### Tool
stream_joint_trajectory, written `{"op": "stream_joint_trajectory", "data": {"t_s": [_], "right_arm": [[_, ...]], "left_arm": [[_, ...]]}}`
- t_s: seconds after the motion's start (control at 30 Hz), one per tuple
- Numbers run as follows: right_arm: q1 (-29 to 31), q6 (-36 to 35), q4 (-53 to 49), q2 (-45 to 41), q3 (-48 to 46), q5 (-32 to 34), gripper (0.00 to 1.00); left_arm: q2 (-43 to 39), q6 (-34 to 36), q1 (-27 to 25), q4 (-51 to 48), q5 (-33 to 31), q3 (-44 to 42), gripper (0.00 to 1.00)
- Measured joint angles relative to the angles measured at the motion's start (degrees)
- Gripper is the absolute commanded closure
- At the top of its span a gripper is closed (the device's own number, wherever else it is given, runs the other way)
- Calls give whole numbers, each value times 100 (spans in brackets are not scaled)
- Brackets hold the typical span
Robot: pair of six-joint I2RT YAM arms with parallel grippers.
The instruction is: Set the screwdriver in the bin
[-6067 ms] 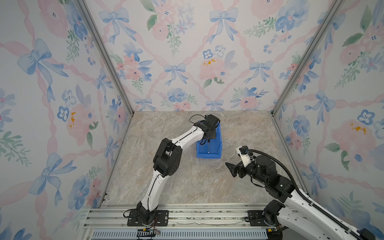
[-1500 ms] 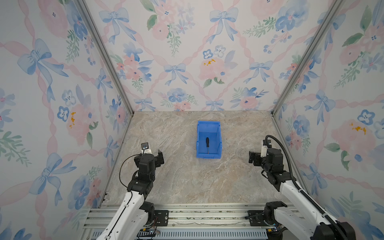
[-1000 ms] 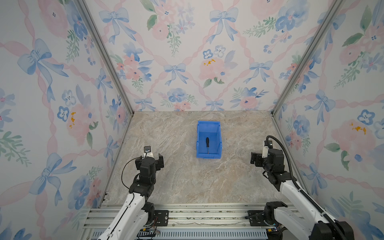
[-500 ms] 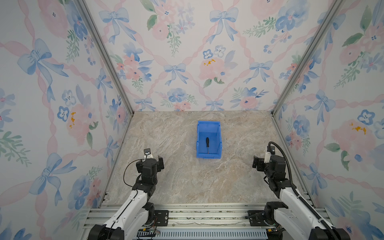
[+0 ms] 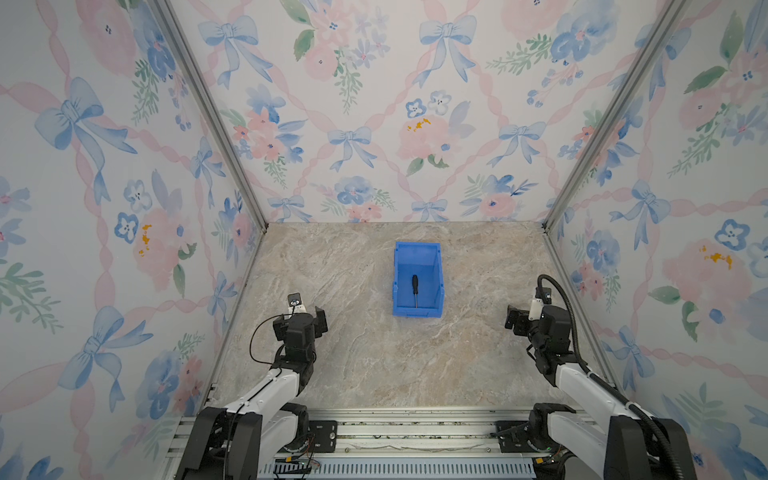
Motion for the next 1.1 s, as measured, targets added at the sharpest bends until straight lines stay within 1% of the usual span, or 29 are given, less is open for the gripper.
{"op": "stream_joint_trajectory", "data": {"t_s": [0.23,0.53,0.83,0.93,1.1], "right_arm": [[-79,81,407,551,160,-177,3],[-81,105,944,1344,503,-382,3],[-140,144,1316,1755,715,-560,3],[-144,170,1456,1926,769,-599,3],[-144,234,1744,2116,813,-658,3]], "left_arm": [[350,129,162,887,236,-2,3],[1215,387,291,1849,651,50,3],[2033,496,426,2730,979,328,3],[2264,538,426,2909,1088,345,2],[2406,579,426,3084,1178,393,2]]}}
